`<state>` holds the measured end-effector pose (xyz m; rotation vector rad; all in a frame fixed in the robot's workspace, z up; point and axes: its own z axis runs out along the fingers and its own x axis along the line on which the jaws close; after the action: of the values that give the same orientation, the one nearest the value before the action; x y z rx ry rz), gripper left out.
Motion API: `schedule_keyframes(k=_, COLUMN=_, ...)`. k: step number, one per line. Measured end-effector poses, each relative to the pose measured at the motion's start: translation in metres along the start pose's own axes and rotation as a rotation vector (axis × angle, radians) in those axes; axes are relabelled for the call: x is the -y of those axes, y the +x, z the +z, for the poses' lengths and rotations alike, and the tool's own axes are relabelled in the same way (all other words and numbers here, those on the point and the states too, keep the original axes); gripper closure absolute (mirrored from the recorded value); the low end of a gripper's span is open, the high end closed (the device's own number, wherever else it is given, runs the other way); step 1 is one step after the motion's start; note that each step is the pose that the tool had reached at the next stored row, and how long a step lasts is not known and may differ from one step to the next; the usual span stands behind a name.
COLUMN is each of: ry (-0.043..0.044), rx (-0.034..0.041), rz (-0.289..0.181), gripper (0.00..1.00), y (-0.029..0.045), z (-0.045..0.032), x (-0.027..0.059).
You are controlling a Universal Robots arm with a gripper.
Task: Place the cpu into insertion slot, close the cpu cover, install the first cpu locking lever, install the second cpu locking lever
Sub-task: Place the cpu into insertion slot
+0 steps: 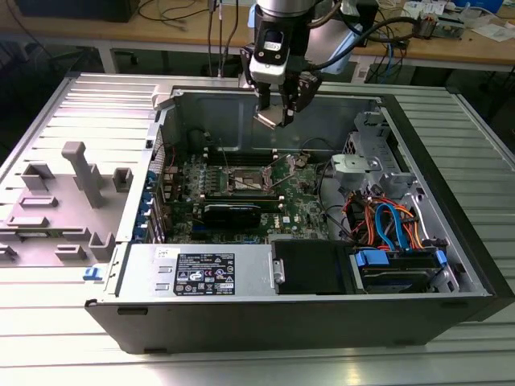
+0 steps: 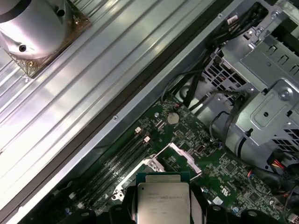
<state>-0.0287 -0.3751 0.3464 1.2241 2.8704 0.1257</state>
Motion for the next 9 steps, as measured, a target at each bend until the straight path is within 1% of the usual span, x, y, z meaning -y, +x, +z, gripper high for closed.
schedule_keyframes(k=1, ry=0.0002, rx=0.0012, rz=0.011, gripper=0.45, y=0.0, z=0.0002, x=0.0)
schedule_keyframes(k=4, ry=-0.0002, rx=0.0064, rz=0.071, gripper=0.45, y=0.0, z=0.0013, x=0.0001)
schedule_keyframes(k=8, ry=-0.001, rx=0.0108, rz=0.125, gripper=0.45, y=0.0, z=0.0024, x=0.0002)
schedule_keyframes(k=9, ry=-0.0013, rx=0.0128, rz=0.149, gripper=0.45, y=0.0, z=0.0028, x=0.0002)
